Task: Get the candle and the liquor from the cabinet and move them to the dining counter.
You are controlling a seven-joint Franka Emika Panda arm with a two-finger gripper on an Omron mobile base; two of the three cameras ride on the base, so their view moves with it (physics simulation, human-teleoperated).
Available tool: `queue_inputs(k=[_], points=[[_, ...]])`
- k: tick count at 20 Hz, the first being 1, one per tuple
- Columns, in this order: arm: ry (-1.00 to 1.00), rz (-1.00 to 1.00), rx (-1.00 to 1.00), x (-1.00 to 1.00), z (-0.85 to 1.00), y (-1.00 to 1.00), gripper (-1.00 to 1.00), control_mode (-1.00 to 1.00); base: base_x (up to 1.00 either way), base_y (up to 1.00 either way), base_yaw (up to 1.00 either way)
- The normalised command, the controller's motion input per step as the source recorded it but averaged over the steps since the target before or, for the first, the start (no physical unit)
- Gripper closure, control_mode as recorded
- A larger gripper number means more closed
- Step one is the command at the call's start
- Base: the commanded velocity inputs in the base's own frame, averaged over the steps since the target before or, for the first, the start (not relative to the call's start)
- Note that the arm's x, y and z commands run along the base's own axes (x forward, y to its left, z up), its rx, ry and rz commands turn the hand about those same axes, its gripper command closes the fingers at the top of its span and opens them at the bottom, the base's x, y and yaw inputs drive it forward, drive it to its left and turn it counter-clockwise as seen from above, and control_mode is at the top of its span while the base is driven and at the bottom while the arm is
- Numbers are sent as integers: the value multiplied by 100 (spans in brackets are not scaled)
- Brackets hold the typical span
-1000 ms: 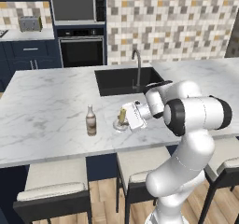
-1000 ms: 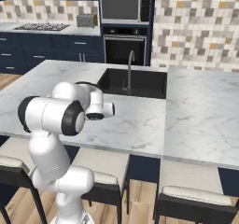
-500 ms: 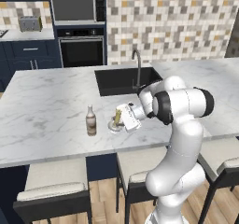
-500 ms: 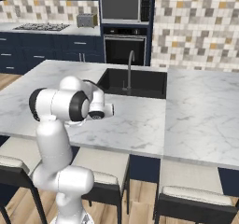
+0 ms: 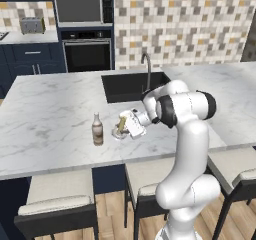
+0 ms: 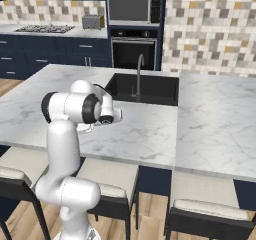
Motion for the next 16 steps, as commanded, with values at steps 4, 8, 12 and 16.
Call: queue_inputs(k=[4, 8, 12, 16], points=[[0, 7, 0, 27, -21, 19, 100, -100, 0, 0, 0], [5, 6, 0, 16, -26, 14, 100, -100, 0, 0, 0], [4, 5, 0, 13, -30, 11, 100, -100, 0, 0, 0], [4, 3, -1, 12, -31, 5, 100, -100, 0, 0, 0]])
